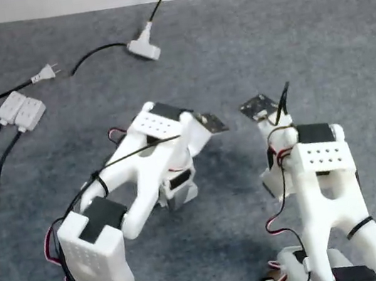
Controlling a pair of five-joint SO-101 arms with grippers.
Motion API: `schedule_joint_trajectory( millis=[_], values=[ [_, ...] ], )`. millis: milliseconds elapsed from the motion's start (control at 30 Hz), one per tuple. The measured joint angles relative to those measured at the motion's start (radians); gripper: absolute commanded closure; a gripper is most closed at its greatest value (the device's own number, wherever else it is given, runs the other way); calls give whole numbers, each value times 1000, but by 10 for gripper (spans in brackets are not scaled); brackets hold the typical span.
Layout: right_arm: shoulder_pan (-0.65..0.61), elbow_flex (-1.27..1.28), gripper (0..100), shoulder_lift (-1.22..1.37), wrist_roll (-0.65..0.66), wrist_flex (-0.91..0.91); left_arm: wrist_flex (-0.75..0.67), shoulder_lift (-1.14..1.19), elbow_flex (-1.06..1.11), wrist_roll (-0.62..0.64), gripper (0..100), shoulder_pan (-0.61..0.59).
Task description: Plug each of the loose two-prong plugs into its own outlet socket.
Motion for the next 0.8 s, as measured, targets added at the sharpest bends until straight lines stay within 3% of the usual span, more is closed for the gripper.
schedule_joint_trajectory(
  millis=[167,433,600,800],
  values=[
    [-9,0,685,0,0,0,-3,0,-5,-23,736,-58],
    [-35,0,685,0,0,0,71,0,-199,-169,786,-313],
    [-101,0,685,0,-14,0,127,0,-292,-226,786,-394],
    [-201,0,685,0,-28,3,55,0,-488,-229,787,-641]
  ],
)
